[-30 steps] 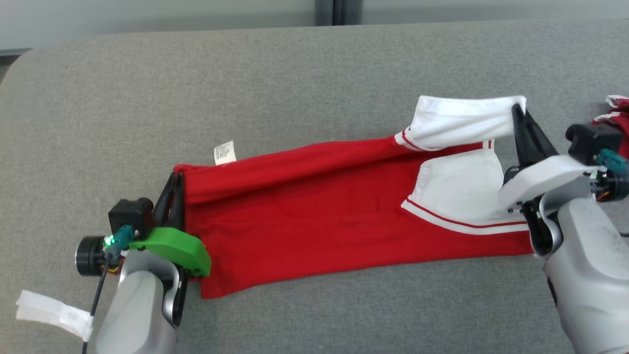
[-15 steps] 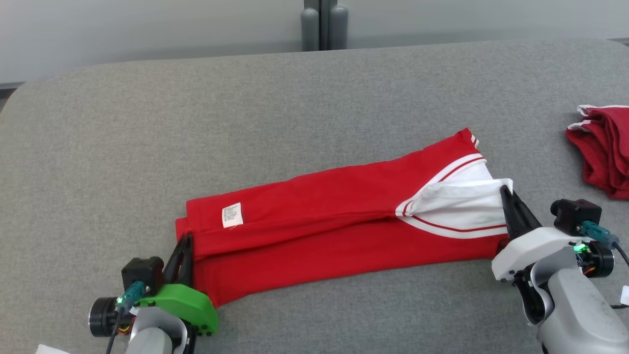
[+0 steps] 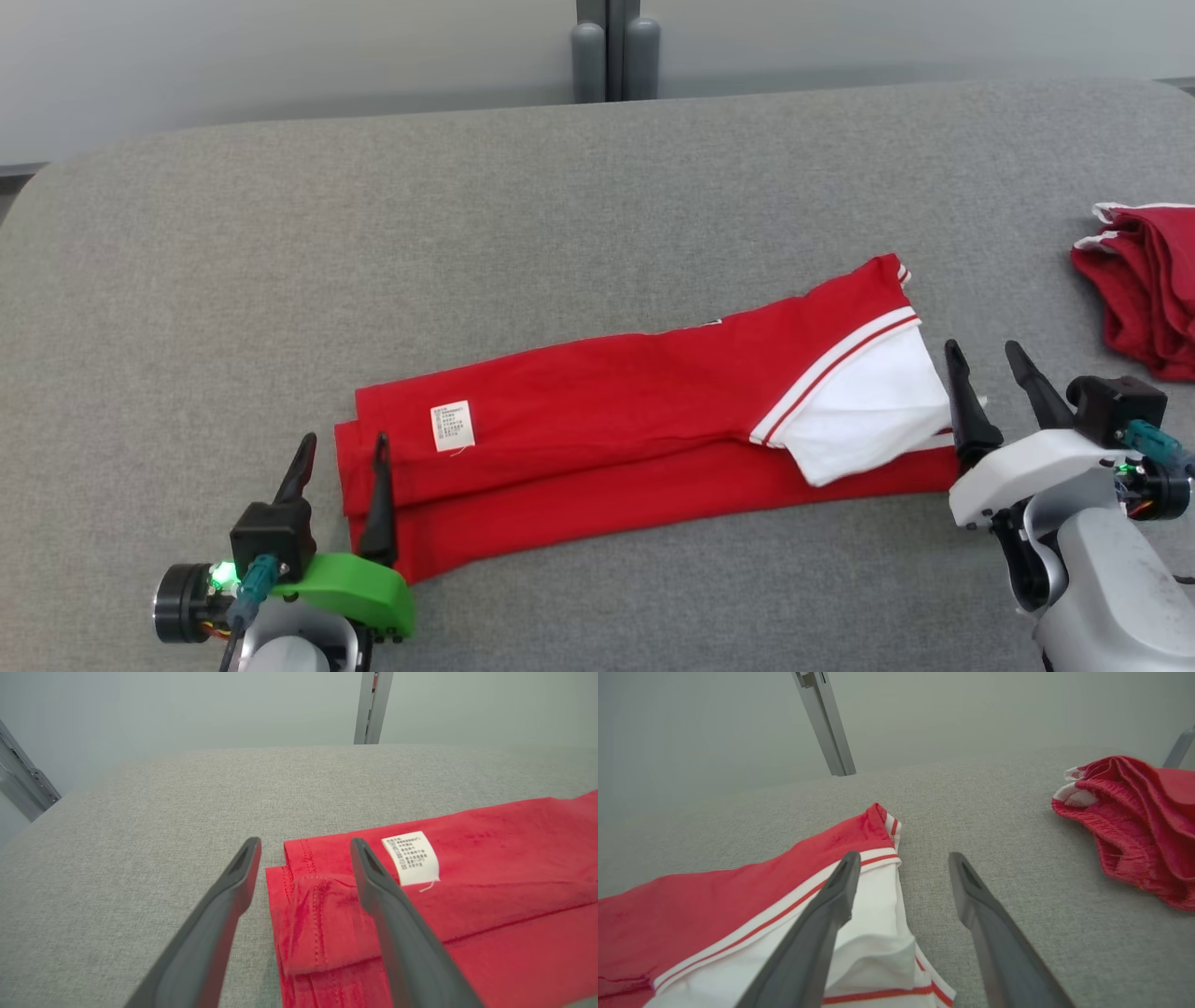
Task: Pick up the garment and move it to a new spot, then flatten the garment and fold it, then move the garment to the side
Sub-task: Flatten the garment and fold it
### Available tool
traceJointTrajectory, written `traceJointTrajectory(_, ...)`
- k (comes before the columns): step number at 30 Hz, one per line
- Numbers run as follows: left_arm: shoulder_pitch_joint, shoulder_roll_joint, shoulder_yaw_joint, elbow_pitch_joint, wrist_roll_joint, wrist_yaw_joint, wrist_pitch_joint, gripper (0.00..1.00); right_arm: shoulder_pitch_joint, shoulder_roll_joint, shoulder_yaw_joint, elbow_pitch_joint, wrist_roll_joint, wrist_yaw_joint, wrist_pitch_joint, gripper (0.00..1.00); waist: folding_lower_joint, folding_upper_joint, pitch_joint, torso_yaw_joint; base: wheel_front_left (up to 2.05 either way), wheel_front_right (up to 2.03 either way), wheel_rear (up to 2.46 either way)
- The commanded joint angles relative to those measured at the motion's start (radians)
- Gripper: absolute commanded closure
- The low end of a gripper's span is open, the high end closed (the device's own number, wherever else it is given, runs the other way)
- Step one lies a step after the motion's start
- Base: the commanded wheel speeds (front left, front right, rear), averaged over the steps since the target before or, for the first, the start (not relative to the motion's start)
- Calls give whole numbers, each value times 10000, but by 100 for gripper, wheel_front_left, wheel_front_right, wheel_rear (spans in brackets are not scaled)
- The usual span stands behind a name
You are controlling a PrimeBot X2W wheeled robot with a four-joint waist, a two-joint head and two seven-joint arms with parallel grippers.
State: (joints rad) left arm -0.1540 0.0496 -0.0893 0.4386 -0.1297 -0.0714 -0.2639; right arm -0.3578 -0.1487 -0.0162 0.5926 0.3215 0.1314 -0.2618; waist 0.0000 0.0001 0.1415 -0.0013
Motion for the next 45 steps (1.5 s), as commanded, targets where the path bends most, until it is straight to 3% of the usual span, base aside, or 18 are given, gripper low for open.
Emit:
traceJointTrajectory(1,279,34,54,-309,177,120,4,0,52,-45,-79,-246,-193,-18,-39,0,0,-1,-55,2,0,0,0)
traceJointTrajectory(13,1417,37,-455,-1320,363,575,4,0,633,170,-191,139,-702,-18,-39,0,0,-1,-599,140,0,0,0)
traceJointTrajectory(19,1284,35,-635,-1394,280,633,4,0,59,-20,19,711,-879,-18,-39,0,0,-1,-312,289,0,0,0)
traceJointTrajectory(33,700,34,-885,-1263,80,530,4,0,-1716,-155,915,4011,-201,-16,71,0,0,-1,433,910,0,0,0)
traceJointTrajectory(35,680,34,-874,-1282,78,541,4,0,-1667,-133,1114,4341,-26,-18,86,73,0,-1,454,928,0,0,0)
traceJointTrajectory(36,676,34,-857,-1292,80,546,4,0,-1647,-171,1136,4447,49,-18,88,100,0,-1,457,919,0,0,0)
traceJointTrajectory(41,677,34,-771,-1353,194,488,4,0,-1680,-553,996,4595,236,-32,15,100,0,-1,428,726,0,0,0)
traceJointTrajectory(45,657,34,-836,-1355,207,438,4,0,-1558,-878,287,3901,-3,-29,-19,100,0,-1,339,557,0,0,0)
